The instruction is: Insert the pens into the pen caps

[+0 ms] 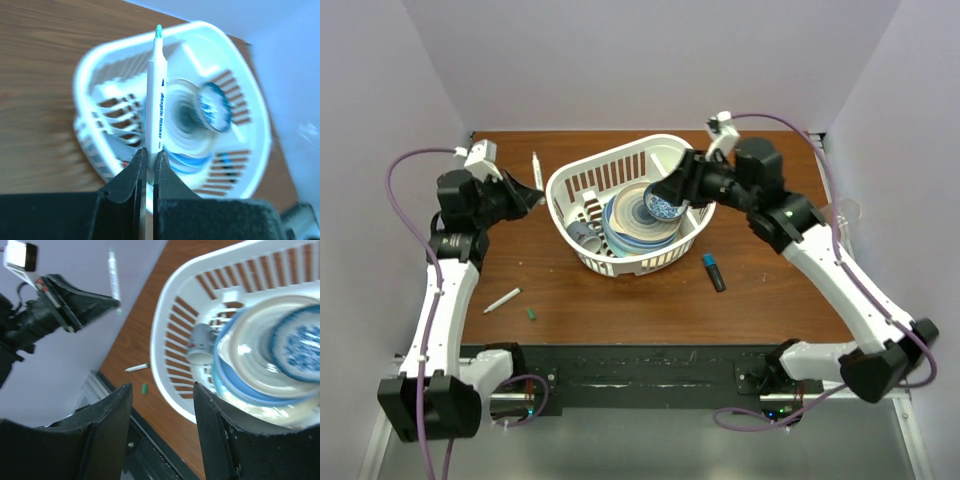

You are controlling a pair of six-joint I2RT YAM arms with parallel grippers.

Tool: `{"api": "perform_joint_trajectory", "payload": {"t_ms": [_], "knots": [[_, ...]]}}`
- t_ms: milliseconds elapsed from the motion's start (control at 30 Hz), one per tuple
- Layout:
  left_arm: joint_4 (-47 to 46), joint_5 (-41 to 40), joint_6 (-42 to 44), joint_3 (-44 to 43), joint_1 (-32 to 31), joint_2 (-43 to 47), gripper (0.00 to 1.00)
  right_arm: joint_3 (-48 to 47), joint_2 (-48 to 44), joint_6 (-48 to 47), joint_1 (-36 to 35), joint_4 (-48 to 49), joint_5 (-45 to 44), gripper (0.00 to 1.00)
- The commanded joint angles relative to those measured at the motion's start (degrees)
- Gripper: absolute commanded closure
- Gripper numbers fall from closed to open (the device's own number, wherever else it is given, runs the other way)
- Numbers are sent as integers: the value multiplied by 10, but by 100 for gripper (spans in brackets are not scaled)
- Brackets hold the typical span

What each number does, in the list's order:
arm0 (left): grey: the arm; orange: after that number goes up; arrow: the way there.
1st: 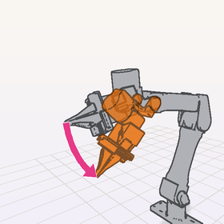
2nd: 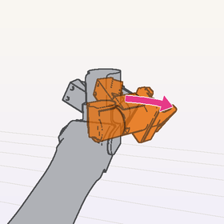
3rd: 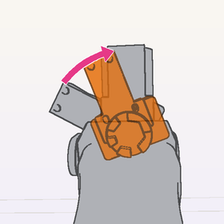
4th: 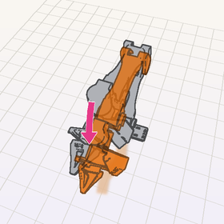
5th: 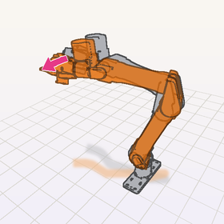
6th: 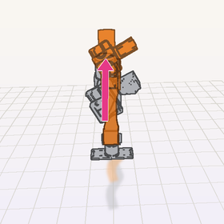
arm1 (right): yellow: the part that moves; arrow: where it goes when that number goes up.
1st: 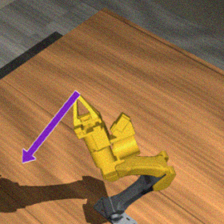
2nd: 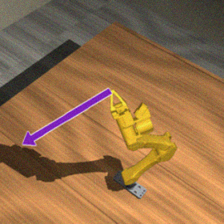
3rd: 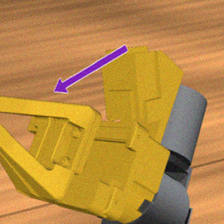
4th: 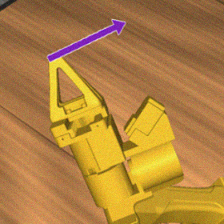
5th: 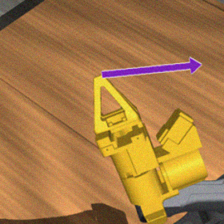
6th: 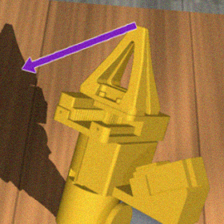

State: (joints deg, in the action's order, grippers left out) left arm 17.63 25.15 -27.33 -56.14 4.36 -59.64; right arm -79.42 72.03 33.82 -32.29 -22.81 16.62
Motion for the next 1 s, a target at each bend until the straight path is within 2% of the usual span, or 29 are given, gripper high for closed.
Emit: {"api": "perform_joint_trajectory", "payload": {"t_ms": [0,233,400,700,733,867,900,967], "knots": [[-118,152,-46,73,-29,48,100,-75,70,13,-57,54,-5,44],[-187,212,-69,131,-82,80,100,-119,135,13,-118,77,-38,44],[-268,245,-131,168,-94,98,100,-133,161,18,-146,71,-85,44],[-279,264,-140,164,-116,102,100,-160,216,28,-161,80,-91,47],[-278,264,-136,163,-116,102,100,-163,219,28,-162,79,-93,49],[-266,264,-131,161,-116,101,100,-150,214,27,-167,99,-92,81],[-265,267,-131,158,-116,99,100,-146,210,26,-167,102,-90,93],[-267,274,-137,154,-116,91,100,-135,207,27,-167,115,-71,99]]}}
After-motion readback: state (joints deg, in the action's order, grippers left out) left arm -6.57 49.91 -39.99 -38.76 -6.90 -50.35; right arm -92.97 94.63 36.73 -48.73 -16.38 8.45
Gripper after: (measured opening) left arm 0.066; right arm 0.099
